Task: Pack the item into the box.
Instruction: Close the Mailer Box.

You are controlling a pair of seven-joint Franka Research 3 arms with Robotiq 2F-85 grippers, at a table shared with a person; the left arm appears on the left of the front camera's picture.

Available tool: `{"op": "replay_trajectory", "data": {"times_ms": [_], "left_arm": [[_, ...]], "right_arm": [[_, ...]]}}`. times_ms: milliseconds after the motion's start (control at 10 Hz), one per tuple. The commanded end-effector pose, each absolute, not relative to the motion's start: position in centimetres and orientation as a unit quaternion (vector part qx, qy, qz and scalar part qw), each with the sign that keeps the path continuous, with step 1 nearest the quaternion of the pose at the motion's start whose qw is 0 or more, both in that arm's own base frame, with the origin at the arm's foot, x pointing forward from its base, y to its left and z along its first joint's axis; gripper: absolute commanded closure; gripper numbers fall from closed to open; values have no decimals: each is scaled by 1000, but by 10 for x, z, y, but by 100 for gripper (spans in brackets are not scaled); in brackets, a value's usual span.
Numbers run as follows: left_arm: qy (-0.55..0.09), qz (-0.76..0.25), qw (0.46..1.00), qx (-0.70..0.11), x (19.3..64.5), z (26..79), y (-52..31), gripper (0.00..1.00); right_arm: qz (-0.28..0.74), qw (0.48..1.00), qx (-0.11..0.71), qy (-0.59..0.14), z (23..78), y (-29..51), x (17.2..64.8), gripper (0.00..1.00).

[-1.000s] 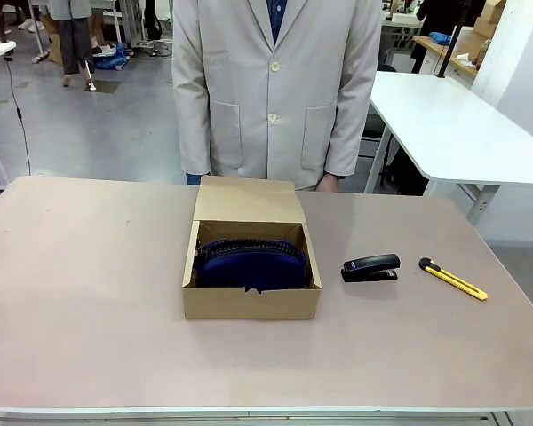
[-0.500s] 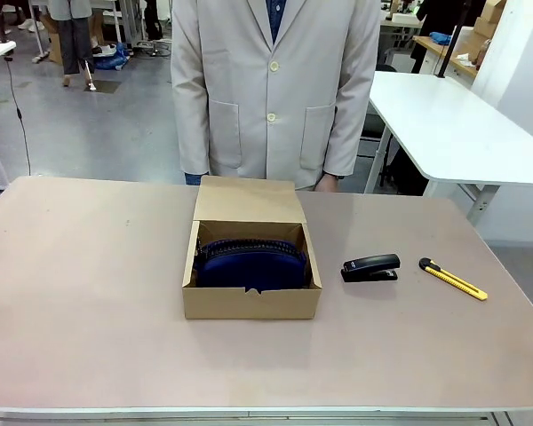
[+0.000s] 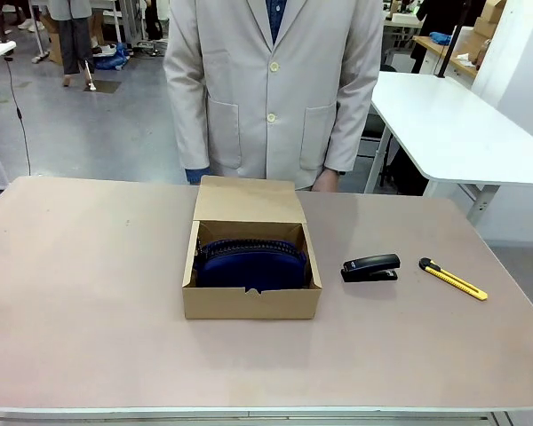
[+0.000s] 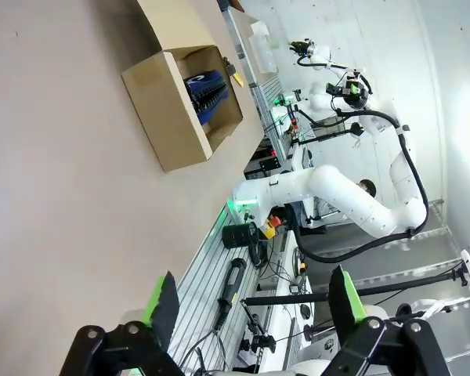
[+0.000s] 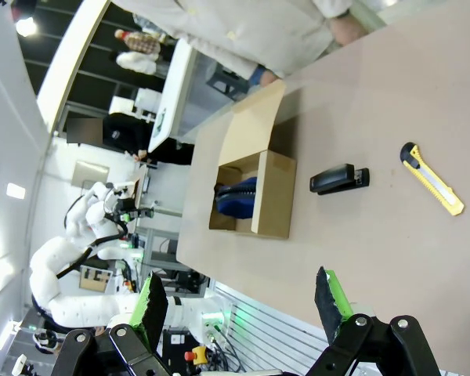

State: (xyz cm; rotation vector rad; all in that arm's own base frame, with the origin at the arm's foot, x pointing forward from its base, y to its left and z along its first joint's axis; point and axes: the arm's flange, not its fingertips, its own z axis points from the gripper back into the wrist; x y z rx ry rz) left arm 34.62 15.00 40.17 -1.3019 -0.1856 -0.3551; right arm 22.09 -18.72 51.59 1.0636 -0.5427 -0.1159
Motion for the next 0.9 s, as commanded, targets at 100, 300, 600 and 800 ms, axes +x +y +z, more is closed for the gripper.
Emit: {"op": "replay_trajectory", "data": {"times_ms": [100, 300, 600, 800], "left_arm": [[-88, -175, 775, -601, 342, 400, 152, 0], [-88, -175, 775, -601, 342, 400, 152, 0], [-88, -175, 775, -601, 342, 400, 152, 0], [-88, -175, 775, -601, 342, 400, 152, 0]], "right_arm": [[-44, 819, 506, -266, 518, -187, 222, 0], [-44, 819, 506, -266, 518, -187, 222, 0], [-44, 819, 506, -266, 518, -187, 222, 0], [-44, 819, 506, -266, 518, -187, 222, 0]]}}
